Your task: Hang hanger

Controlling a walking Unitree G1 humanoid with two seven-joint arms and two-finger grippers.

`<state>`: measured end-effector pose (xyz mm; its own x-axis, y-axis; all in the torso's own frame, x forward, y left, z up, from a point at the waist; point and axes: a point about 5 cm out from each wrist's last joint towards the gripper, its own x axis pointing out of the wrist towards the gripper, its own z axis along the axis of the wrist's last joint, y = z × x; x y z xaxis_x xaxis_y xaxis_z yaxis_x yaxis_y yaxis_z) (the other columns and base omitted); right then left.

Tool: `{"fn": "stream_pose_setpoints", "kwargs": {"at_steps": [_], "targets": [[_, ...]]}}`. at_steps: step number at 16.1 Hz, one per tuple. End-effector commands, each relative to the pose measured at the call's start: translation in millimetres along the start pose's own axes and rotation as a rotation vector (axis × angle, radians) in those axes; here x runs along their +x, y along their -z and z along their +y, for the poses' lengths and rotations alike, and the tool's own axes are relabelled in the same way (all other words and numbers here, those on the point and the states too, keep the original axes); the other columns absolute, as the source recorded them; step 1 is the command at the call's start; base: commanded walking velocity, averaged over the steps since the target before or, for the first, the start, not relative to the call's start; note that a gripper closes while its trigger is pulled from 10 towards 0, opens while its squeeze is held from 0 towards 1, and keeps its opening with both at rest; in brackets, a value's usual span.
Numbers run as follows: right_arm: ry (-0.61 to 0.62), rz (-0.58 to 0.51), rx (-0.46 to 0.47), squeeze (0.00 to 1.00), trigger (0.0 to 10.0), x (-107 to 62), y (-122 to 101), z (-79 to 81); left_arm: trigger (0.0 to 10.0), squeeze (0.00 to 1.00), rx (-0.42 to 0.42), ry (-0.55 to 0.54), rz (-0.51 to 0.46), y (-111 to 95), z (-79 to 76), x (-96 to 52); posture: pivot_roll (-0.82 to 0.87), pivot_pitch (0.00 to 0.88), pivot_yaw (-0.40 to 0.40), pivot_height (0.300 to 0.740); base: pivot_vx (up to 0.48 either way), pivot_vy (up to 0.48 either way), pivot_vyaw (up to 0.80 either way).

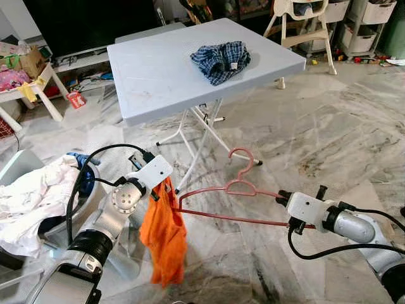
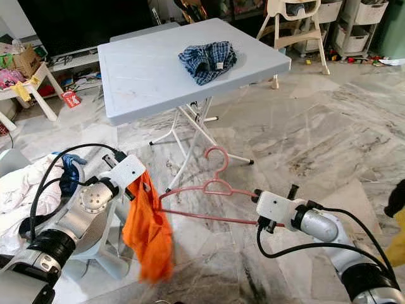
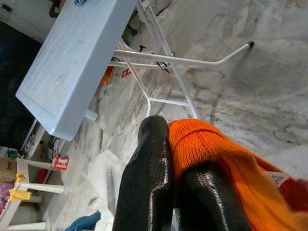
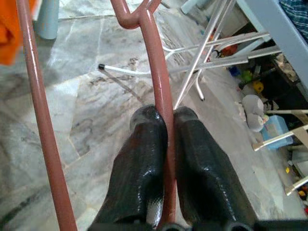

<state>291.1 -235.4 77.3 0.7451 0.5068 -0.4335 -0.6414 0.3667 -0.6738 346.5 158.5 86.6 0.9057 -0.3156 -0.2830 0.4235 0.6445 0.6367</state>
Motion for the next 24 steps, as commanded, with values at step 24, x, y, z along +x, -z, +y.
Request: {"fn": "stream_pose_setpoints", "kwargs": {"at_steps": [24], "targets": [[0.086, 0.094, -0.058, 0.0, 10.0, 39.5, -7, 12.3, 10.0, 0.0, -0.009, -0.023, -0.019, -3, 9.7, -1.0, -0.1, 0.0, 0.162, 0.74, 0.0, 0.0, 0.0]]}}
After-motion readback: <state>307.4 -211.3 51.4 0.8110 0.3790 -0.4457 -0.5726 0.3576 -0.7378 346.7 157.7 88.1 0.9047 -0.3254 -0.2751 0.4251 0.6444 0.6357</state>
